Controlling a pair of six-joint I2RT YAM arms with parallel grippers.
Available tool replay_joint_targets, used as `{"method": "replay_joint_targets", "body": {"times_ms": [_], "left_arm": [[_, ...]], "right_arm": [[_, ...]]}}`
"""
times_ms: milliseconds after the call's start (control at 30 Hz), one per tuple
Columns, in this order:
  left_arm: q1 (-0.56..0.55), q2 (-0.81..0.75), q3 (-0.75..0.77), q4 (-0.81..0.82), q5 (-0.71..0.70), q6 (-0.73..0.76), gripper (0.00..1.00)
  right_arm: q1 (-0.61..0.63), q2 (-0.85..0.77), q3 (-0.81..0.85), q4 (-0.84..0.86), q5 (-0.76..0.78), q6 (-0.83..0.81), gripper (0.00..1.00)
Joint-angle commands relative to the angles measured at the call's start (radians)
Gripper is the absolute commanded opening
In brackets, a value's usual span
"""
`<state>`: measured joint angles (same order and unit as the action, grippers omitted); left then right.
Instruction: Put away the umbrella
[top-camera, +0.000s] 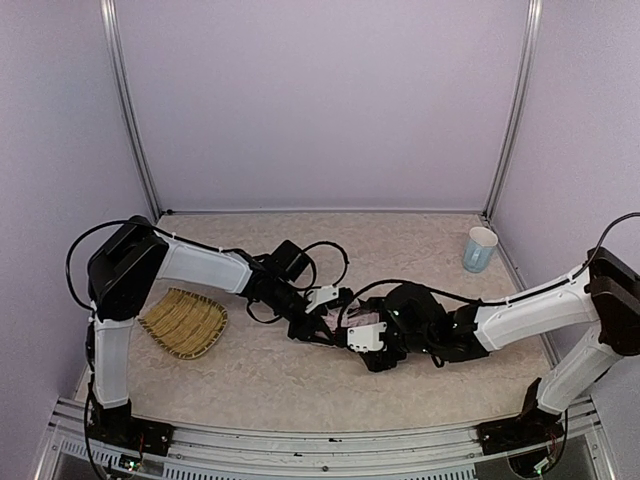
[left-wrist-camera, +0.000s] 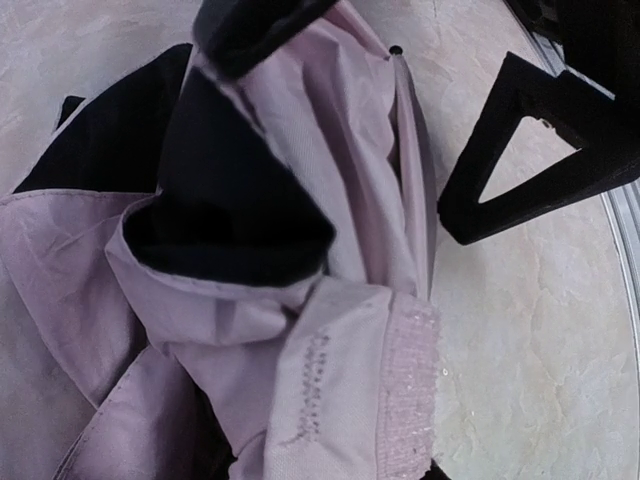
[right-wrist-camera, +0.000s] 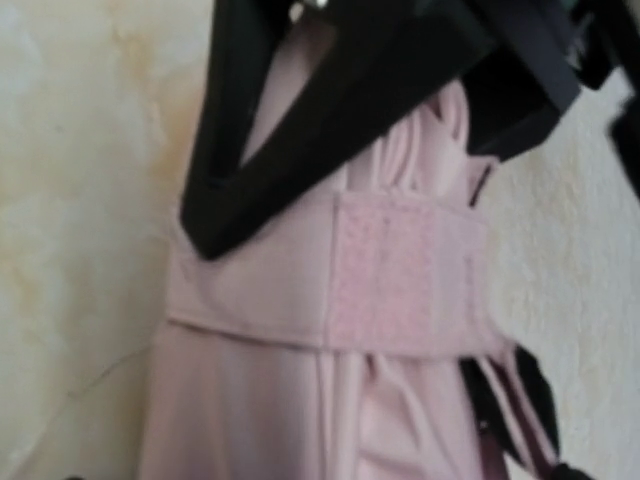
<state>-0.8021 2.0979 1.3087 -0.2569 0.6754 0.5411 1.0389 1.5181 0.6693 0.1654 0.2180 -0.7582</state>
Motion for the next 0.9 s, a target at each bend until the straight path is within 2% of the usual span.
{"method": "replay_joint_targets", "body": {"times_ms": [0, 133, 267, 400, 500, 567, 700, 800, 867], "left_arm": [[-0.011, 0.113, -0.040, -0.251, 0.025, -0.020, 0.02], [-0.011, 0.130, -0.024, -0.277, 0.042, -0.005, 0.01], [-0.012, 0.137, -0.014, -0.304, 0.067, 0.021, 0.01], [-0.012, 0.144, -0.003, -0.322, 0.072, 0.037, 0.01], [-0.012, 0.146, 0.000, -0.329, 0.078, 0.045, 0.01], [-0.012, 0.143, -0.001, -0.333, 0.084, 0.053, 0.01], [-0.005, 0.127, -0.005, -0.332, 0.090, 0.067, 0.02], [0.002, 0.098, -0.019, -0.310, 0.076, 0.083, 0.10], [0.006, 0.062, -0.040, -0.266, 0.054, 0.081, 0.21]], "right_arm": [[0.009, 0.053, 0.028, 0.054, 0.041, -0.073, 1.00], [0.004, 0.110, 0.052, 0.019, -0.018, -0.088, 0.98], [-0.027, 0.207, 0.095, -0.002, 0.028, -0.053, 0.95], [-0.047, 0.270, 0.137, -0.057, 0.031, -0.021, 0.87], [-0.048, 0.297, 0.153, -0.110, 0.039, -0.005, 0.76], [-0.050, 0.304, 0.163, -0.159, 0.039, 0.009, 0.62], [-0.061, 0.300, 0.186, -0.270, 0.003, 0.050, 0.45], [-0.064, 0.299, 0.198, -0.324, -0.038, 0.074, 0.33], [-0.064, 0.306, 0.205, -0.354, -0.056, 0.086, 0.26]]}}
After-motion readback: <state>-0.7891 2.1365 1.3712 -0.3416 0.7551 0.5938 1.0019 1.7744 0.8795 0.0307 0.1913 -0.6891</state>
